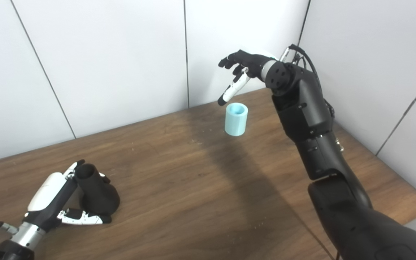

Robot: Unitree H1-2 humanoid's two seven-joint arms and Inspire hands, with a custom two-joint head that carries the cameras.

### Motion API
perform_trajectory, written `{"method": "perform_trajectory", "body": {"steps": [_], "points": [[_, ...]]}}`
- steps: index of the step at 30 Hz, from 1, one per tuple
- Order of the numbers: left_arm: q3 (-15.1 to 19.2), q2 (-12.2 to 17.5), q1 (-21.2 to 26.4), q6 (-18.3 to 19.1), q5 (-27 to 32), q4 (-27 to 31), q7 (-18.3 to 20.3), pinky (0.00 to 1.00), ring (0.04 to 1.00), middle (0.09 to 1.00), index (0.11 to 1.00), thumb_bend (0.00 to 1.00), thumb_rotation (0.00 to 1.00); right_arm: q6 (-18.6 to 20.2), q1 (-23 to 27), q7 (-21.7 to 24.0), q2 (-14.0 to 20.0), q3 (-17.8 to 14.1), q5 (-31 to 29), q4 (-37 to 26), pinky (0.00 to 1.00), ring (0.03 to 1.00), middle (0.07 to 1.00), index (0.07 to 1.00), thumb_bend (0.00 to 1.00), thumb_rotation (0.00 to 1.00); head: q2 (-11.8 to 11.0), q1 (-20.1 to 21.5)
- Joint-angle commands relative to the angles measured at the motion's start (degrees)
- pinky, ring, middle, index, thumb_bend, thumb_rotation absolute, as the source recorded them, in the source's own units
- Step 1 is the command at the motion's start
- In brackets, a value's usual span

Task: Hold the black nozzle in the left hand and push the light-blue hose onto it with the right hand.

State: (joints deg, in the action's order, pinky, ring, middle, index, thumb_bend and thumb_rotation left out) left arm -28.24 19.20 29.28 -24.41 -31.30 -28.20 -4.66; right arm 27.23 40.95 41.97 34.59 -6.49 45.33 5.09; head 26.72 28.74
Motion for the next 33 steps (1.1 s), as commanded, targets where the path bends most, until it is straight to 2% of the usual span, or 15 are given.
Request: {"method": "perform_trajectory", "body": {"steps": [1, 14, 17, 22, 27, 29, 33], "points": [[-2.05, 3.64, -4.1, 2.68, -5.17, -4.89, 3.5, 1.0, 0.598, 0.472, 0.49, 0.53, 0.0, -0.31, 3.41, -1.91, 1.36, -0.76, 1.52, -0.47, 0.66, 0.807, 0.863, 0.834, 0.91, 0.17, -0.39, 0.06], [-1.89, 3.47, -4.17, 1.39, -4.57, -5.65, 3.11, 0.99, 0.596, 0.465, 0.494, 0.53, 0.0, -0.33, 4.47, -2.67, 2.26, 2.47, 1.59, 4.64, 0.66, 0.823, 0.878, 0.849, 0.91, 0.19, -0.72, -0.27], [-1.89, 3.55, -4.26, 1.4, -4.43, -5.28, 3.11, 0.99, 0.594, 0.466, 0.493, 0.53, 0.0, -0.31, 4.19, -1.94, 2.32, 3.0, 1.41, 5.0, 0.68, 0.84, 0.886, 0.862, 0.91, 0.17, -0.61, -0.34], [-1.78, 3.85, -4.37, 1.73, -4.02, -4.46, 3.76, 0.99, 0.594, 0.466, 0.493, 0.53, 0.0, -0.32, 4.02, 0.46, 2.86, 3.87, 2.28, 6.56, 0.8, 0.911, 0.903, 0.872, 0.96, 0.24, -0.5, -0.27], [-1.76, 3.9, -4.49, 2.27, -3.83, -3.81, 4.23, 0.99, 0.594, 0.471, 0.49, 0.53, 0.0, -0.32, 3.37, 1.66, 2.97, 4.22, 3.1, 7.52, 0.85, 0.934, 0.912, 0.88, 1.0, 0.27, -0.13, -0.44], [-1.78, 3.95, -4.64, 2.38, -3.82, -3.44, 4.3, 0.99, 0.594, 0.471, 0.49, 0.53, 0.0, -0.33, 2.96, 1.6, 3.16, 4.56, 2.99, 7.78, 0.85, 0.929, 0.913, 0.88, 0.99, 0.23, 0.01, -0.42], [-1.73, 4.21, -4.65, 2.25, -3.5, -3.5, 4.58, 0.99, 0.596, 0.472, 0.491, 0.53, 0.0, -0.31, 2.43, -0.06, 3.75, 5.83, 3.22, 8.93, 0.75, 0.875, 0.897, 0.875, 0.92, 0.11, 0.08, -0.48]]}}
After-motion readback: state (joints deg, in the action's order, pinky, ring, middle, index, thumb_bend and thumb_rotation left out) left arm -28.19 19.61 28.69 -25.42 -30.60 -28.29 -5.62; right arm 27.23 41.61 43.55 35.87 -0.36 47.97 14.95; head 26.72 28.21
